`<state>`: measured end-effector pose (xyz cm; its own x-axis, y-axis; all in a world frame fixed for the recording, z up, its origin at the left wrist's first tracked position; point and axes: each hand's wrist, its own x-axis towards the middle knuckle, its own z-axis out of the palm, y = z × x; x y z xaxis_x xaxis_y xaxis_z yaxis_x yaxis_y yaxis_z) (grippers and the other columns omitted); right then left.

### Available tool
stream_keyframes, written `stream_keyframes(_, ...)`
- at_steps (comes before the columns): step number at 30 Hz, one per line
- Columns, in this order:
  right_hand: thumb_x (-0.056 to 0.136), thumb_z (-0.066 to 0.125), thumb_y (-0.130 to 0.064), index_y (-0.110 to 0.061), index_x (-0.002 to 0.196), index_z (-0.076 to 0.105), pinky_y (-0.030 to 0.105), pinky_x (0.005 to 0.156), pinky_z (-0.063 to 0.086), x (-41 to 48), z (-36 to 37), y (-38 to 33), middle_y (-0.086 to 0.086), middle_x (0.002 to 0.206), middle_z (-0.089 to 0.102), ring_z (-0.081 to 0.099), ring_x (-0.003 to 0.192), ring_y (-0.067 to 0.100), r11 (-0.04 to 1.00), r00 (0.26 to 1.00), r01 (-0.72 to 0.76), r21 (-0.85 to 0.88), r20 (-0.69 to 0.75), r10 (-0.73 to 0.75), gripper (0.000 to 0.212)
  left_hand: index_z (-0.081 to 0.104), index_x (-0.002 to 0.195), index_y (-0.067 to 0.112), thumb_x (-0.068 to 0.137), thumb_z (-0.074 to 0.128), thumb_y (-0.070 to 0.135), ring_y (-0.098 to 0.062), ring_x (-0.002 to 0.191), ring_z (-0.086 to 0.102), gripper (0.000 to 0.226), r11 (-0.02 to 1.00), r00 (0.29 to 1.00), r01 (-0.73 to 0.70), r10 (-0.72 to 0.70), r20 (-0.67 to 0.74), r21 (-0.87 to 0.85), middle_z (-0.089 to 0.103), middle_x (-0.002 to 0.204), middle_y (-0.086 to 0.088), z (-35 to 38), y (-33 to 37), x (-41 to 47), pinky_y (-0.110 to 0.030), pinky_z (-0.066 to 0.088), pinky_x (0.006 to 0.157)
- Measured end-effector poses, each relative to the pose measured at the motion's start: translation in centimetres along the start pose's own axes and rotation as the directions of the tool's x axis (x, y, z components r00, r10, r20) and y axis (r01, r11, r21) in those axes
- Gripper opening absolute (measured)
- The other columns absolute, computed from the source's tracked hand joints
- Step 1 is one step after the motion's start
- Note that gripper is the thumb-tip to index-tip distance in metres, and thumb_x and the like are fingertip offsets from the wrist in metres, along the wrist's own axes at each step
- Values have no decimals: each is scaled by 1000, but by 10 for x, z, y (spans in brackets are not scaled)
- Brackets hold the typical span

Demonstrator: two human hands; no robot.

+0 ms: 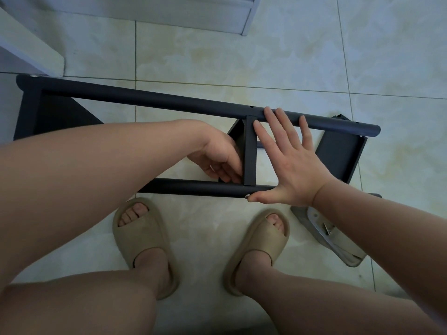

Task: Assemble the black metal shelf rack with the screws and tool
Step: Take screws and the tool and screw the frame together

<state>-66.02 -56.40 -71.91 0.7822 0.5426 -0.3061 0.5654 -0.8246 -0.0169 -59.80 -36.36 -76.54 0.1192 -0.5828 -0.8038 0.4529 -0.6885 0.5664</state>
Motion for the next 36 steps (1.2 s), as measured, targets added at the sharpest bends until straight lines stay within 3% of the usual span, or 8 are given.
stream_keyframes(7,68,30,-102,-11,163,5,66,121,-4,0,0,0,17,170,-4,-6,157,35,1000,1000,1,2,-9,-1,134,74,87,15,88,68,8,-9,67,64,10,998,999,13,-11,36,-63,71,75,3,0,0,1,-23,48,72)
stream_keyframes(12,67,32,-101,-11,163,6,66,121,-4,1,0,0,17,170,-4,-6,157,35,1000,1000,1,7,-11,-1,135,76,87,22,88,69,15,-10,76,62,9,999,999,16,-15,37,-36,73,84,5,0,-2,-1,-27,47,79)
stream_keyframes(19,67,29,-102,-11,163,6,64,121,-6,0,0,0,17,170,-4,-5,157,35,1000,1000,3,7,-7,-3,134,73,93,16,89,68,9,-9,71,62,10,999,1000,13,-12,21,-42,73,80,4,0,-1,1,-23,47,73)
stream_keyframes(25,67,30,-102,-10,163,6,66,121,-4,0,1,0,17,170,-3,-5,157,35,1000,1000,7,3,-12,-7,135,74,93,21,89,68,16,-11,78,62,9,999,999,17,-15,42,-49,72,87,5,1,-3,-2,-28,47,82)
stream_keyframes(36,68,28,-102,-10,163,5,66,121,-4,1,1,0,17,170,-4,-6,157,35,1000,1000,6,5,-12,-6,134,74,91,19,88,69,7,-9,74,63,13,999,999,29,-28,28,-41,72,82,5,-2,-3,0,-25,49,74)
